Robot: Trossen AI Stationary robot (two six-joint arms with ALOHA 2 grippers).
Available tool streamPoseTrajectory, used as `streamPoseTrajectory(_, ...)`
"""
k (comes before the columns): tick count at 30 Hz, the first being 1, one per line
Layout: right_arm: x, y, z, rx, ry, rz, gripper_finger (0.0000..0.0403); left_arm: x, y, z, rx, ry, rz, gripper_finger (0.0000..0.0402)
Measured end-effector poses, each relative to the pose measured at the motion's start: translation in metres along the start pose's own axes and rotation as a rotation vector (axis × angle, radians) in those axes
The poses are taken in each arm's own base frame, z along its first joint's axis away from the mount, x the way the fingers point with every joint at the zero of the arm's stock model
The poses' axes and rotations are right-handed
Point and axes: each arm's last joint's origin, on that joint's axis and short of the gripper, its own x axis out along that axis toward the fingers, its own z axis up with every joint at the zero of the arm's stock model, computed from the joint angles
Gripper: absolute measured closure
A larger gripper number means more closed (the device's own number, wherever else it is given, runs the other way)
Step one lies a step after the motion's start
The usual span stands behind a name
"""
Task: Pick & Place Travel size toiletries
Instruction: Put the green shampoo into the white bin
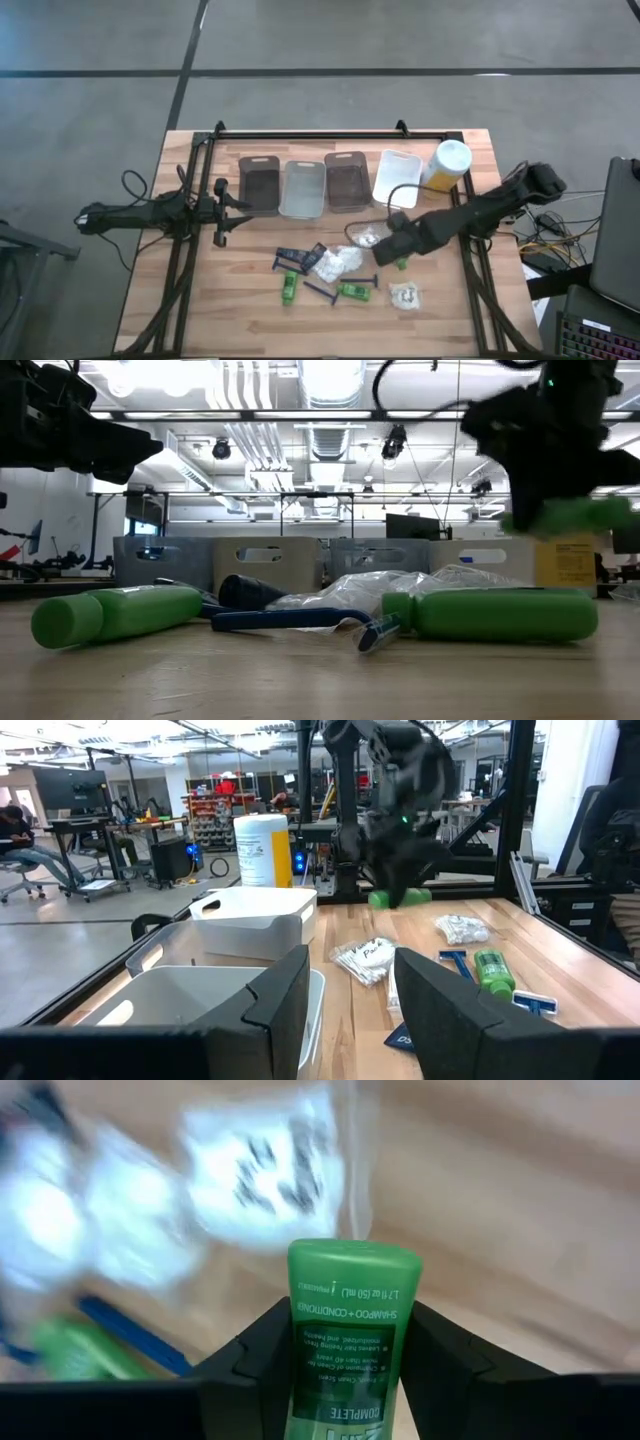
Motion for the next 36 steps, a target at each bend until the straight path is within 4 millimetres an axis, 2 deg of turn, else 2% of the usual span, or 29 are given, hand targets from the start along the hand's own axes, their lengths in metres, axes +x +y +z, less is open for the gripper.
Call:
streamPoseTrajectory(4, -0.03, -0.006, 0.021, 0.079, -0.139, 0.115, 0.0262, 0.0, 0.0, 0.0, 0.0, 0.0, 0.0, 0.0246)
streamPoseTrajectory(8, -0.055, -0.018, 0.051, 0.165, -0.313, 0.164, 0.0262, 0.0, 0.0, 0.0, 0.0, 0.0, 0.0, 0.0246)
streamPoseTrajectory(14, -0.064, -0.045, 0.107, 0.207, -0.419, 0.063, 0.0262, 0.0, 0.0, 0.0, 0.0, -0.001, 0.0, 0.0246)
streamPoseTrajectory(18, -0.054, -0.064, 0.139, 0.239, -0.395, -0.032, 0.0262, 0.0, 0.0, 0.0, 0.0, -0.001, 0.001, 0.0246)
streamPoseTrajectory(21, -0.048, -0.072, 0.155, 0.257, -0.373, -0.06, 0.0262, 0.0, 0.0, 0.0, 0.0, -0.001, 0.0, 0.0246)
streamPoseTrajectory(28, -0.028, -0.07, 0.162, 0.315, -0.331, -0.121, 0.026, 0.0, 0.0, 0.0, 0.0, -0.001, 0.0, 0.0246)
streamPoseTrajectory(36, 0.015, -0.065, 0.168, 0.336, -0.253, -0.269, 0.0239, 0.0, 0.0, 0.0, 0.0, -0.001, 0.001, 0.0246)
